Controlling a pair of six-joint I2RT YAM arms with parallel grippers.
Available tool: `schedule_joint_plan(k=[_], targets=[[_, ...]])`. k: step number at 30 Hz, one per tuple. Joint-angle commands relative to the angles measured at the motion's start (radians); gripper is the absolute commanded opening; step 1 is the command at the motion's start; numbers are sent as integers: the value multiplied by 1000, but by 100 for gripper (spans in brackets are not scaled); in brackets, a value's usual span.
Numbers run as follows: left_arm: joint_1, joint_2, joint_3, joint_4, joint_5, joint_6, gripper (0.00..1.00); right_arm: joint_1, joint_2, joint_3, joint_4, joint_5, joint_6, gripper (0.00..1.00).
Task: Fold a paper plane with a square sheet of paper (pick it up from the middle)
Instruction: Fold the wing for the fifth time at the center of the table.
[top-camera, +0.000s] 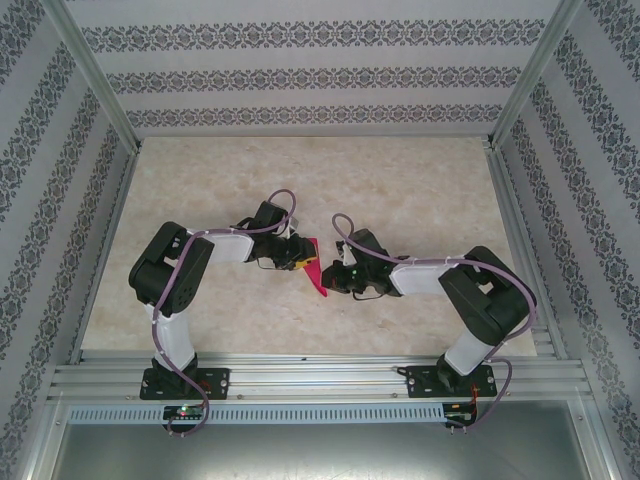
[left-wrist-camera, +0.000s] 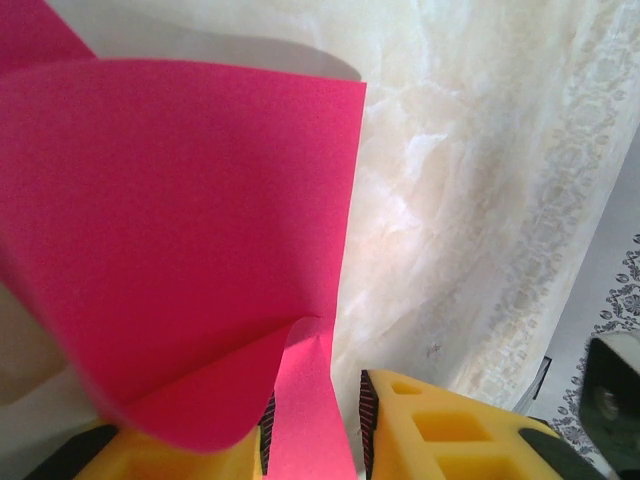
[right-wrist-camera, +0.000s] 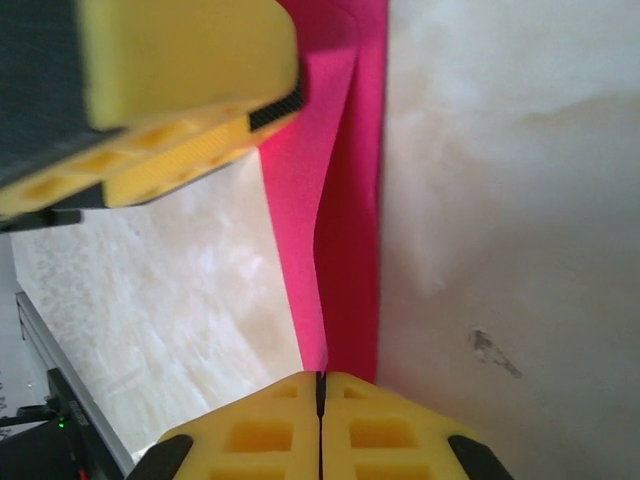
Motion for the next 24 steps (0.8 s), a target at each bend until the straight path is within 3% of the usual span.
schedule_joint_plan(k=[1, 8, 20, 24], targets=[[-11, 35, 3, -89, -36, 21, 32, 25, 44, -29, -24, -26, -31, 8], [-10, 37, 10, -109, -43, 23, 32, 44, 59, -43, -29, -14, -21, 11], [-11, 38, 10, -112, -39, 26, 31, 32, -93, 23, -121, 45, -9, 22], [-9, 38, 14, -114, -38, 25, 32, 33, -74, 32, -120, 19, -8, 18]])
